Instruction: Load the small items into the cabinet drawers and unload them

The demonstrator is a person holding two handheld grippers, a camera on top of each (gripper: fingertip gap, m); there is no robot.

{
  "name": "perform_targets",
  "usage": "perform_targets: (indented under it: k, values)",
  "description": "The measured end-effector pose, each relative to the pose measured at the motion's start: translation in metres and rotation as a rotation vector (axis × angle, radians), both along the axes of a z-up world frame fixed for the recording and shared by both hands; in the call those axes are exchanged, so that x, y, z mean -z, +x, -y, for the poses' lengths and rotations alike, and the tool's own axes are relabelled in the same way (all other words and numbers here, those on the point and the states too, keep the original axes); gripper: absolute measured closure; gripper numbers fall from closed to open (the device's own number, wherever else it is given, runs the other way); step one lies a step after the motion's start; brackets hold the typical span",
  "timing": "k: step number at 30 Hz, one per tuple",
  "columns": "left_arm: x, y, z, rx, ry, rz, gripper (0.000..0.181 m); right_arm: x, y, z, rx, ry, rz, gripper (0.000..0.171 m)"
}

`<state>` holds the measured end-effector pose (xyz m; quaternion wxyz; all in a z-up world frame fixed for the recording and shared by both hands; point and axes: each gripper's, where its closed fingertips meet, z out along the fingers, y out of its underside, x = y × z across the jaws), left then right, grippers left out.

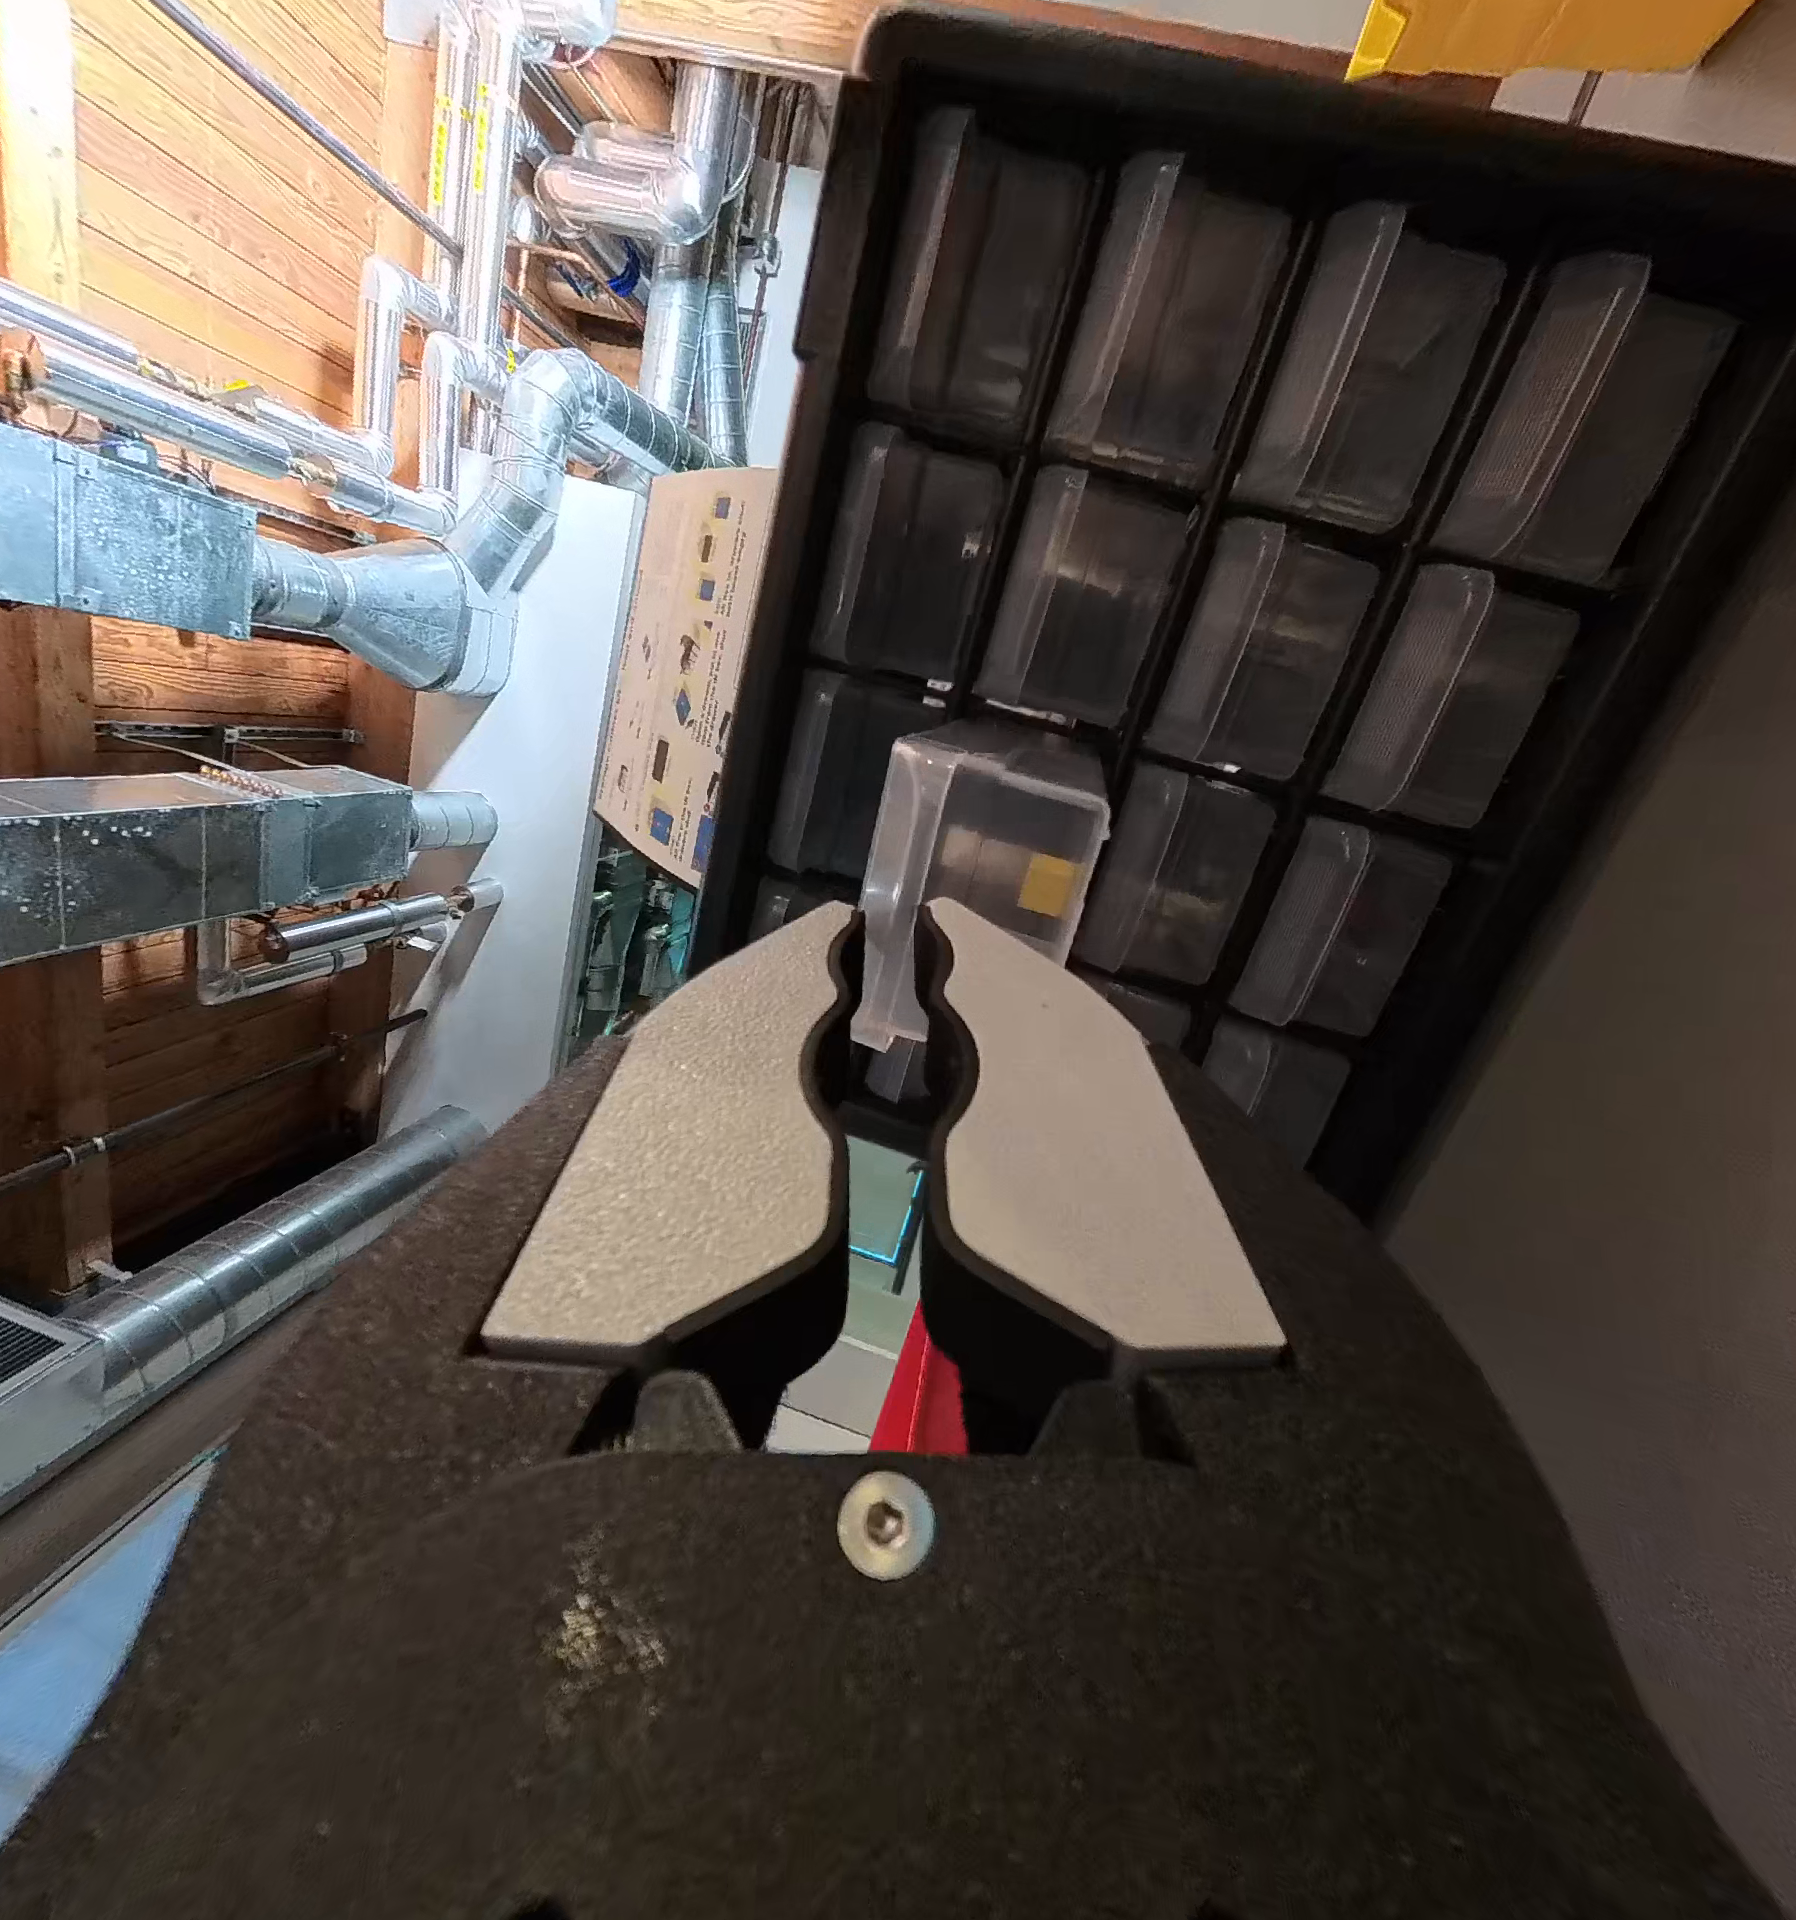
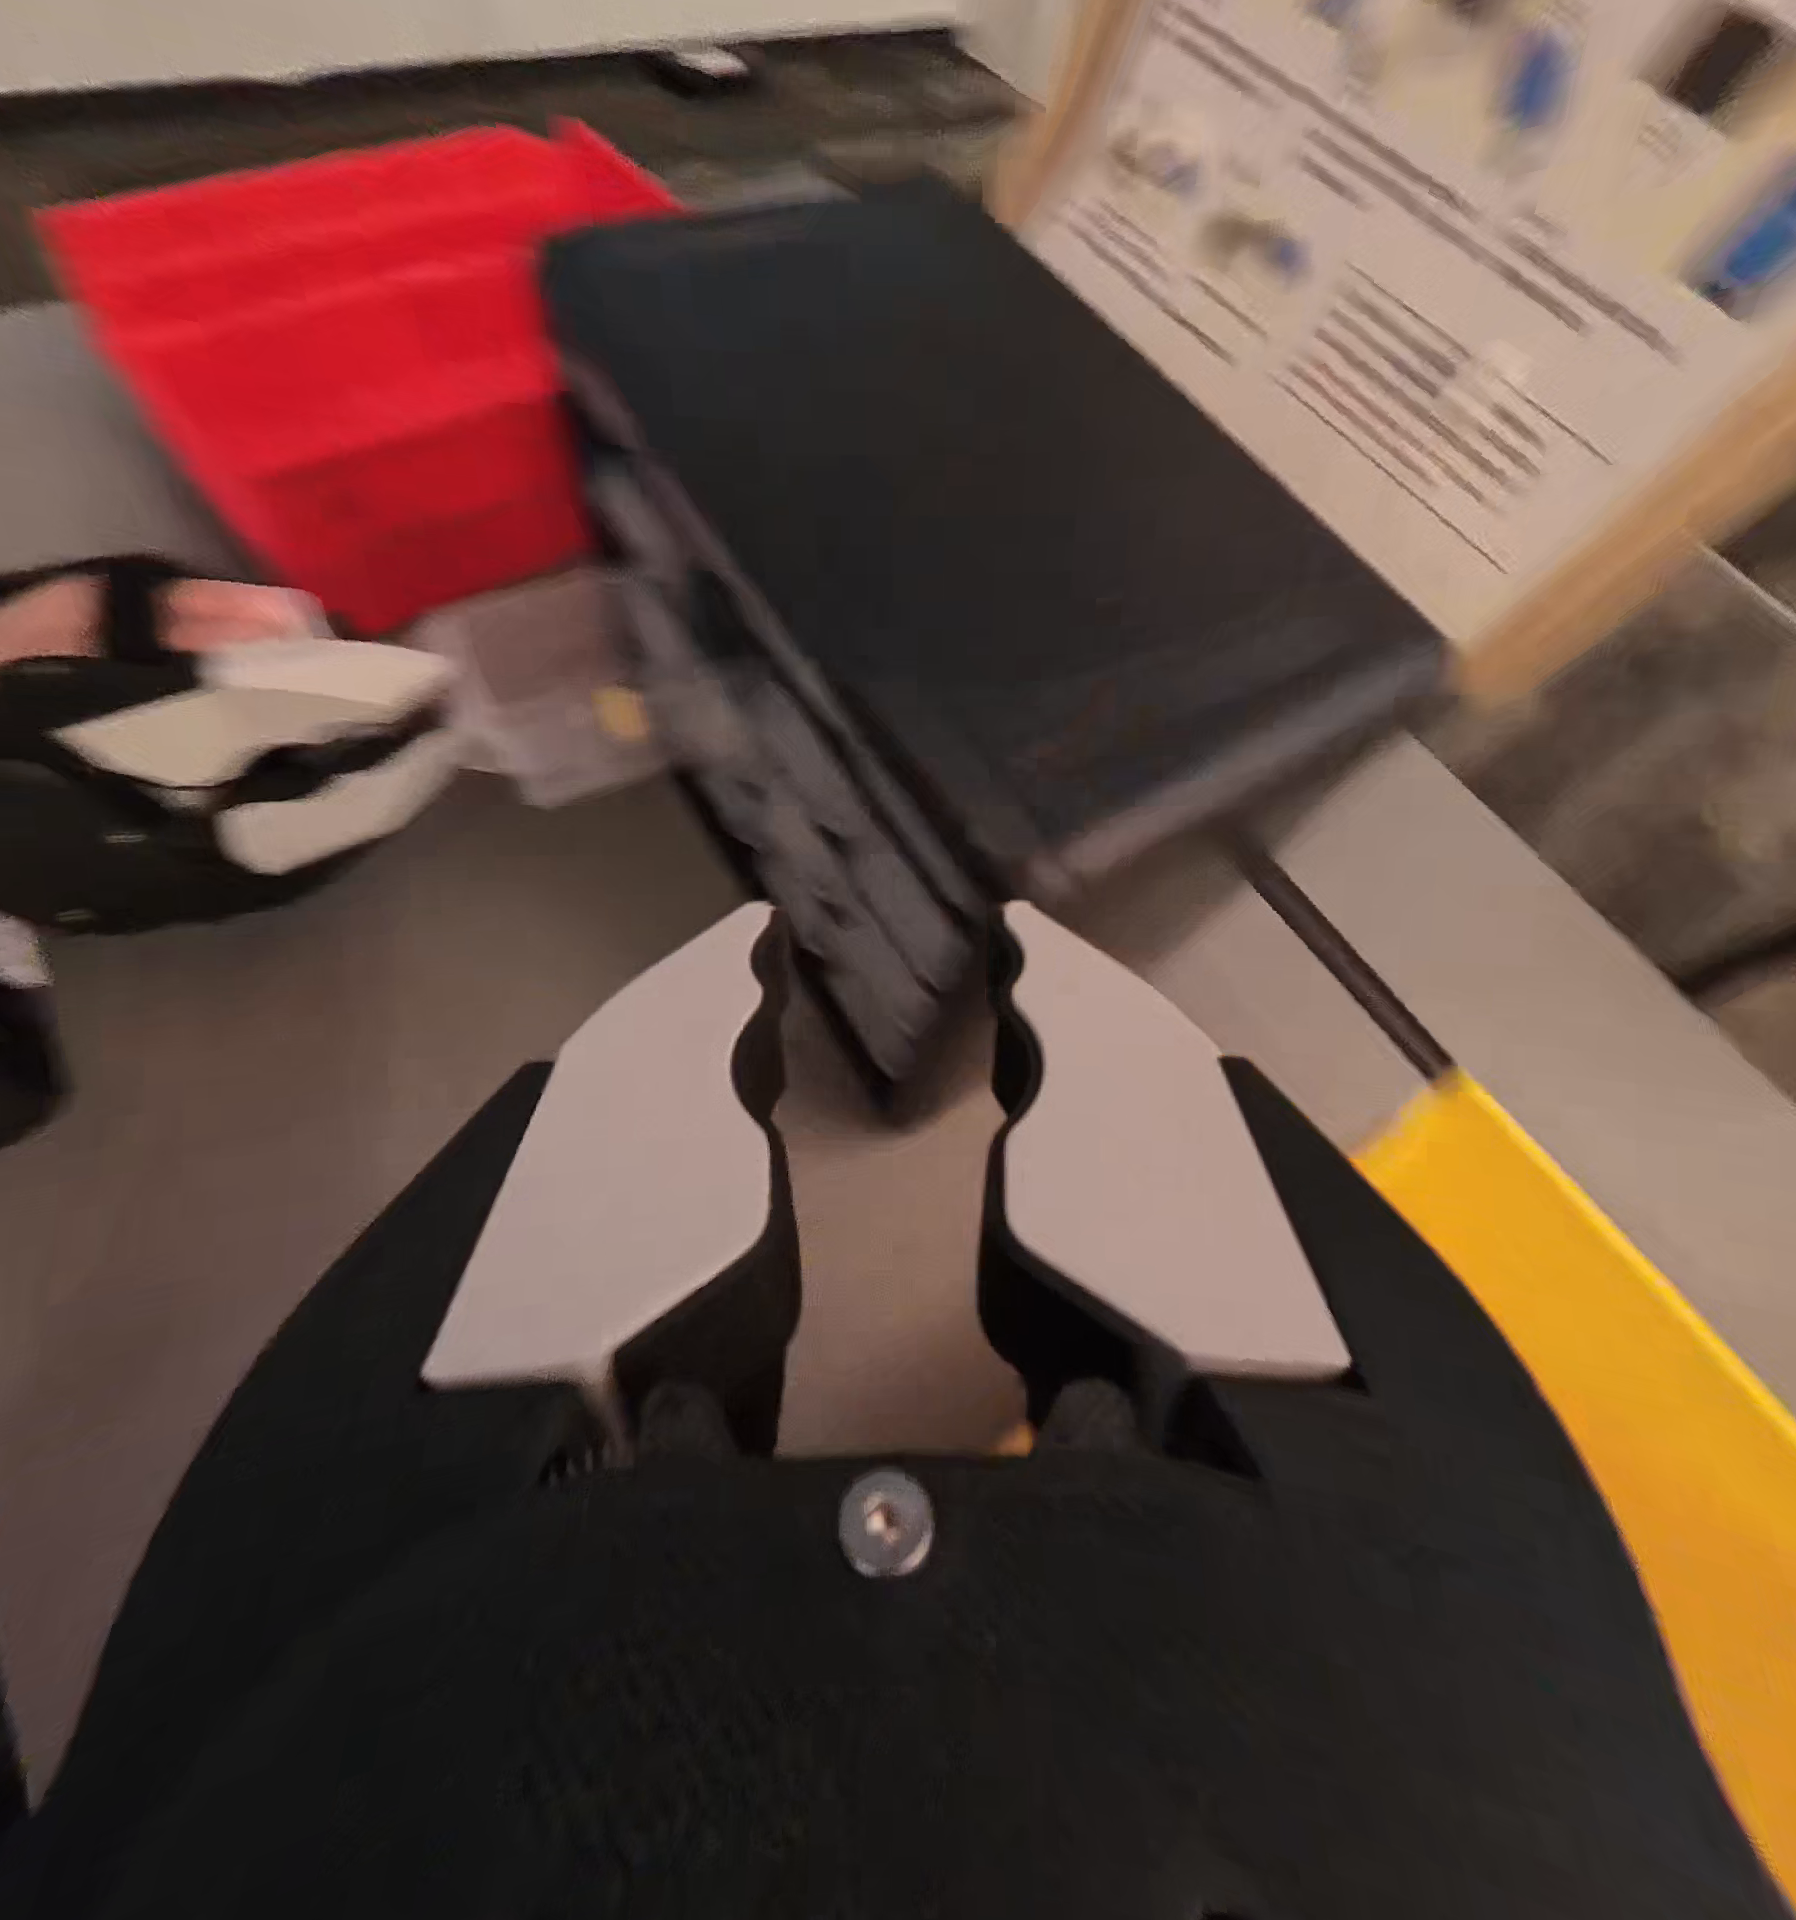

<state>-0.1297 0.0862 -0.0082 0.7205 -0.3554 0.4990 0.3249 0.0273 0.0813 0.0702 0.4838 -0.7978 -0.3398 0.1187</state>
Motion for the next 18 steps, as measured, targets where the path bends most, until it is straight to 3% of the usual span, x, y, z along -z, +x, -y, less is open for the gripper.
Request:
perform_targets:
  k: [3, 7, 14, 18]
  values:
    - [-0.001, -0.001, 0.0, -0.001, -0.012, 0.008, 0.173, 0.004, -0.072, 0.01, -0.229, -0.002, 0.057, 0.138]
    - [-0.003, 0.003, 0.007, 0.014, 0.003, 0.009, 0.173, 0.023, -0.129, -0.006, -0.357, -0.134, 0.196, 0.143]
    - [-0.001, 0.003, 0.012, 0.02, 0.001, 0.006, 0.172, 0.076, -0.15, -0.029, -0.387, -0.313, 0.6, 0.145]
    - [-0.001, 0.001, 0.012, 0.022, 0.004, 0.013, 0.173, 0.091, -0.155, -0.034, -0.367, -0.397, 0.673, 0.146]
